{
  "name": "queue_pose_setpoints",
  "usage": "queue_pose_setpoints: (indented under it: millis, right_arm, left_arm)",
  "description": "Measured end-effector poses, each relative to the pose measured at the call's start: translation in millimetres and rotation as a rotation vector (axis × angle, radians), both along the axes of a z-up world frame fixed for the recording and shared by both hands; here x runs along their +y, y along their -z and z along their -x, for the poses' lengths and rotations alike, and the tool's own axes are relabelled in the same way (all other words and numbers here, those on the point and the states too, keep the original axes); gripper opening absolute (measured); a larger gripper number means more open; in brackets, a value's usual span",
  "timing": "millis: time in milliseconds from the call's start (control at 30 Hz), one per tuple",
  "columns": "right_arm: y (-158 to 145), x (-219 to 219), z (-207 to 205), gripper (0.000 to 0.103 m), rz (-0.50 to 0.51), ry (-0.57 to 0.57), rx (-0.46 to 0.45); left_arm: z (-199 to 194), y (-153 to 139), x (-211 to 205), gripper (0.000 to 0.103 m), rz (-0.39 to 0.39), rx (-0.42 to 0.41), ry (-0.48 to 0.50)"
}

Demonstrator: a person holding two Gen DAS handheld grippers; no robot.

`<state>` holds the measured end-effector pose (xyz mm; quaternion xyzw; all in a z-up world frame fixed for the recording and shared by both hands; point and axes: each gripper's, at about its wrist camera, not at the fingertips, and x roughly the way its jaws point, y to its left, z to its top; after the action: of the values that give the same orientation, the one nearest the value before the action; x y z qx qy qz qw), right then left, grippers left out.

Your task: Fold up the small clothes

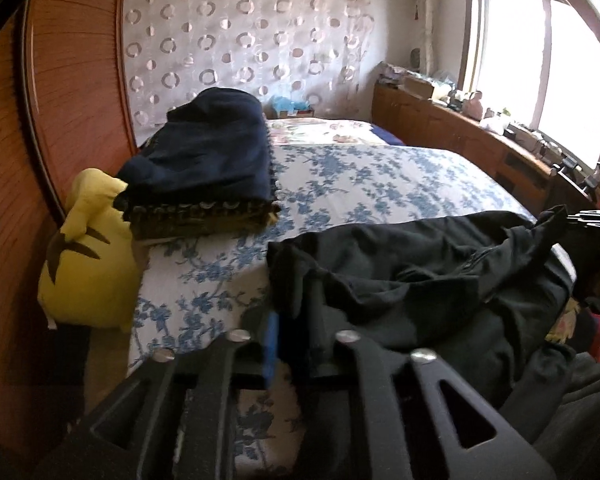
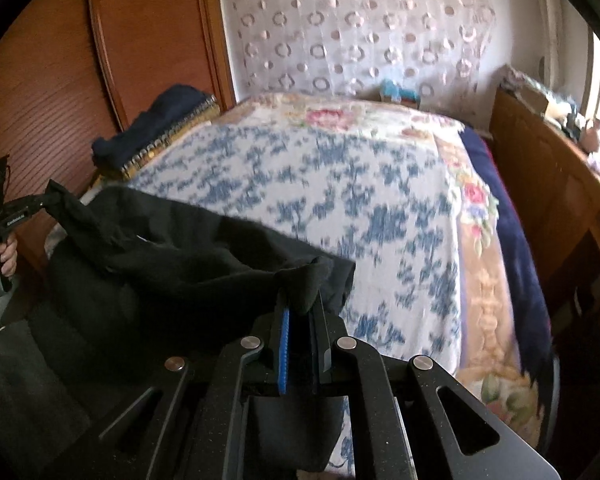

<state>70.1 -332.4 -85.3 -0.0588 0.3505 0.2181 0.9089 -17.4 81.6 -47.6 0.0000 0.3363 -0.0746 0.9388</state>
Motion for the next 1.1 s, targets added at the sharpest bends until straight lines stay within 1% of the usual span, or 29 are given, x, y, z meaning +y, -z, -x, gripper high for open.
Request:
queue_pose_setpoints:
  millis: [33, 67, 100, 133, 167, 200, 233, 267, 300, 333, 400, 500, 733, 767, 867, 1000, 1033, 1100]
  right_arm:
    - [2, 0, -3, 0.011, 0.003, 0.007, 0.010]
    - [2, 0, -6, 0.013, 0.012, 0.024, 0.013]
    - [1, 0, -8, 0.020, 0.019, 0.041, 0.009]
    - [-1, -2, -9, 0.027, 0.011, 0.054, 0.000]
    - [-5, -5, -10, 0.029, -0.009, 0.058, -0.012]
    - [-10, -7, -9, 0.035, -0.022, 0.062, -0.024]
    - [-16, -8, -10, 0.040, -0.022, 0.070, -0.041]
    - [-21, -9, -10, 0.043, -0.016, 0.078, -0.057]
    - [-25, -8, -11, 0.046, -0.010, 0.084, -0.072]
    - [-30, -8, -12, 0.046, -0.007, 0.086, -0.086]
    - [-36, -5, -16, 0.048, -0.001, 0.091, -0.106]
    - [-35, 1, -26, 0.049, 0.015, 0.090, -0.112]
    - [1, 16, -54, 0.049, 0.023, 0.064, -0.034]
    - [2, 17, -54, 0.049, 0.024, 0.061, -0.027]
    - [10, 19, -64, 0.049, 0.026, 0.053, -0.002]
    - [17, 20, -68, 0.050, 0.023, 0.046, 0.026]
    - [18, 20, -68, 0.054, 0.023, 0.046, 0.033]
    - [23, 19, -75, 0.057, 0.022, 0.050, 0.040]
  left_arm:
    - [1, 0, 2, 0.035, -0.001, -0.007, -0.010]
    - [1, 0, 4, 0.038, 0.004, -0.010, -0.013]
    - [1, -1, 6, 0.039, 0.011, -0.013, -0.012]
    - [1, -3, 8, 0.039, 0.016, -0.018, -0.014]
    - [1, -6, 10, 0.039, 0.018, -0.024, -0.018]
    - [0, -8, 12, 0.042, 0.018, -0.032, -0.018]
    - [-1, -11, 14, 0.049, 0.020, -0.039, -0.017]
    - [-2, -14, 15, 0.053, 0.021, -0.043, -0.014]
    - [-4, -16, 15, 0.060, 0.023, -0.050, -0.010]
    - [-7, -17, 16, 0.067, 0.024, -0.052, -0.006]
    - [-16, -20, 15, 0.071, 0.024, -0.055, 0.002]
    - [-37, -20, 11, 0.072, 0.010, -0.052, 0.005]
    - [-85, -15, -1, 0.072, -0.028, -0.012, 0.026]
    - [-89, -13, -3, 0.072, -0.029, -0.006, 0.030]
    - [-103, -3, -7, 0.072, -0.039, 0.039, 0.038]
    - [-112, 15, -12, 0.072, -0.054, 0.103, 0.047]
    - [-113, 20, -12, 0.072, -0.055, 0.119, 0.048]
    - [-113, 28, -12, 0.072, -0.054, 0.144, 0.047]
